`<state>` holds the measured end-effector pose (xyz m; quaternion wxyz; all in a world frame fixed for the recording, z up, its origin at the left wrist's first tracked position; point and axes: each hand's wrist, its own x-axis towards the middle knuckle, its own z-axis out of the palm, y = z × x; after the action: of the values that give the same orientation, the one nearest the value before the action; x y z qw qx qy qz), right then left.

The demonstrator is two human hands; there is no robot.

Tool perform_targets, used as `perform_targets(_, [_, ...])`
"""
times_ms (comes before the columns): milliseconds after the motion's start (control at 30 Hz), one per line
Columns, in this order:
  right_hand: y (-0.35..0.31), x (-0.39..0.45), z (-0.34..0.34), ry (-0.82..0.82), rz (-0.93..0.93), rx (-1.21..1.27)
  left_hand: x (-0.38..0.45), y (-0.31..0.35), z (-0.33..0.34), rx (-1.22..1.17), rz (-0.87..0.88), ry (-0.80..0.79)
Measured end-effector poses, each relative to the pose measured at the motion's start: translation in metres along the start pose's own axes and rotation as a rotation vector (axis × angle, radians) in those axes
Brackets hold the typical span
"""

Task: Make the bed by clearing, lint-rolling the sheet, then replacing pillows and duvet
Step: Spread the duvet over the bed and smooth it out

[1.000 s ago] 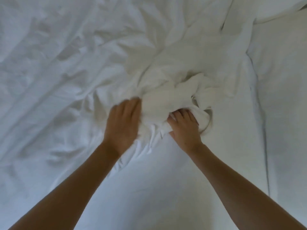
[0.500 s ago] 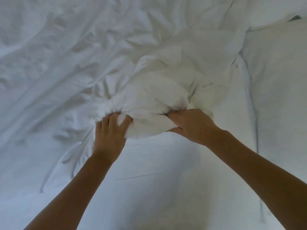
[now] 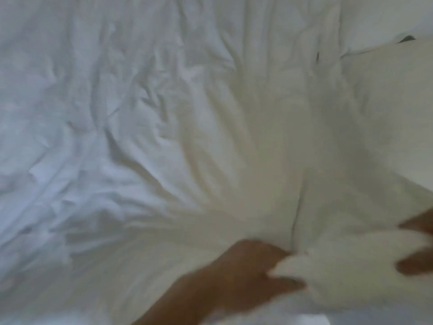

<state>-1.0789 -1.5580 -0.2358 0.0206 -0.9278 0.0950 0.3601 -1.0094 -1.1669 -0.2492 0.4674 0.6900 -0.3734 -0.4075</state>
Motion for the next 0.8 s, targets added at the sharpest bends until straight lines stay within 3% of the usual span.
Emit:
perform_targets(100, [-0.100, 0.019, -0.028, 0.371, -0.071, 0.082, 0.017, -0.062, -0.015, 0.186, -0.467, 0.138])
perform_targets(167, [-0.155, 0.045, -0.011, 0.691, -0.101, -0.031, 0.003, -0.110, -0.028, 0.410, -0.747, 0.405])
perform_targets(233, [-0.182, 0.066, 0.048, 0.598, -0.144, 0.018, -0.023, -0.144, -0.035, 0.442, -0.893, 0.591])
perform_targets(300, [-0.197, 0.072, 0.100, 0.537, -0.176, 0.040, -0.045, -0.160, -0.031, 0.494, -0.792, 0.696])
perform_targets(433, [-0.207, 0.057, 0.149, 0.800, -0.245, 0.028, -0.075, -0.130, -0.001, 0.733, -0.141, 0.888])
perform_targets(533, [-0.199, 0.039, 0.166, 0.917, -0.210, 0.063, -0.087, -0.107, 0.051, 0.764, 0.266, 0.678])
perform_targets(600, [-0.189, 0.021, 0.181, 0.855, -0.233, 0.056, -0.092, -0.122, 0.084, 0.872, 0.343, 0.396])
perform_targets(633, [-0.184, 0.011, 0.189, 0.770, -0.235, 0.047, -0.093, -0.135, 0.091, 0.949, 0.285, 0.249])
perform_targets(700, [-0.177, -0.004, 0.208, 0.538, -0.198, -0.009, -0.087, -0.167, 0.084, 1.007, -0.016, 0.044])
perform_targets(800, [-0.183, -0.002, 0.219, 0.149, -0.160, -0.142, -0.063, -0.189, 0.065, 0.913, -0.275, -0.026])
